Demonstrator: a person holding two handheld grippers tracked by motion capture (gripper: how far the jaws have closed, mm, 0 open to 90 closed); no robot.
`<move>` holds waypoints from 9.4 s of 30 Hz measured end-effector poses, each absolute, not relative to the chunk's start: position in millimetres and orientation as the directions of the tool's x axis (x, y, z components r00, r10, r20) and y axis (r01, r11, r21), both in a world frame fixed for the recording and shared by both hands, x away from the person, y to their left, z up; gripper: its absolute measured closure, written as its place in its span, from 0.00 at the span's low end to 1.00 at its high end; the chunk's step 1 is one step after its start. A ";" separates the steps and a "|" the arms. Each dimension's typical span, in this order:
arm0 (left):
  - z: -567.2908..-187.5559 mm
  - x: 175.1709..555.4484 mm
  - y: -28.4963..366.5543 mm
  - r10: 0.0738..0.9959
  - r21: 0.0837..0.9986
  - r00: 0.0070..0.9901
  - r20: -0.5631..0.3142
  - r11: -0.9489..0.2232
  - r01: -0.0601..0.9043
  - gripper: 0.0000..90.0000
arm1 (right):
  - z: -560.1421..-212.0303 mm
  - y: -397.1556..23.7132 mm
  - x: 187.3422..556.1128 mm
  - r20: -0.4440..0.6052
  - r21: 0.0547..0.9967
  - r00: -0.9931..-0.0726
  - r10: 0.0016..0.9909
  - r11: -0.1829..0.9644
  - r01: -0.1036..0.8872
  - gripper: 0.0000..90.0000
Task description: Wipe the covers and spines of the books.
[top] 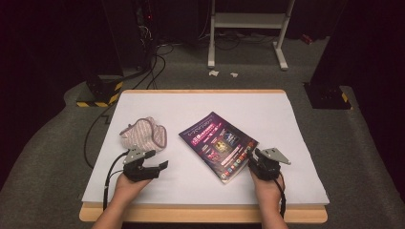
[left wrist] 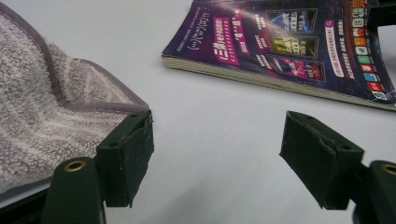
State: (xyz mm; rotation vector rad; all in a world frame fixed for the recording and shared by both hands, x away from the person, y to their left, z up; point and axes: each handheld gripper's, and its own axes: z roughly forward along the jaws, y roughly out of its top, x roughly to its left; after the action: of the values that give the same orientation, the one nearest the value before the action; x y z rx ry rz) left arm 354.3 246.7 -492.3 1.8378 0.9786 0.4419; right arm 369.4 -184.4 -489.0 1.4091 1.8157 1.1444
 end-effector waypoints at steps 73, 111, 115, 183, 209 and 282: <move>-491.0 351.0 227.6 0.766 0.852 0.636 -0.097 -0.266 0.450 0.30 | -503.1 -141.0 385.0 0.105 0.735 -0.484 0.869 0.260 0.626 0.49; -506.2 352.3 202.9 0.768 0.774 0.638 -0.063 -0.366 0.517 0.41 | -504.4 -94.8 360.4 0.104 0.743 -0.636 0.765 0.365 0.561 0.53; -506.6 353.9 203.7 0.775 0.770 0.627 -0.077 -0.354 0.531 0.39 | -504.2 -94.8 360.6 0.109 0.742 -0.632 0.767 0.360 0.565 0.53; -478.8 357.2 283.3 0.862 0.868 0.506 -0.034 -0.225 0.442 0.37 | -502.5 -133.2 374.9 0.045 0.797 -0.587 0.808 0.325 0.509 0.35; -466.8 373.6 296.7 0.882 0.852 0.469 -0.055 -0.203 0.482 0.36 | -488.9 -156.6 370.8 0.013 0.815 -0.536 0.844 0.302 0.495 0.25; -476.1 394.0 315.7 0.908 0.897 0.409 -0.092 -0.102 0.429 0.69 | -495.2 -168.6 359.8 0.093 0.823 -0.536 0.839 0.238 0.515 0.33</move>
State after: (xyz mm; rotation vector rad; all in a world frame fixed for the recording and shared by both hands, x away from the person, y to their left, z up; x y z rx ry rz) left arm 394.0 315.7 -476.1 1.7097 1.1763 0.6274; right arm 359.8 -168.6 -495.2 1.2467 2.1486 1.2081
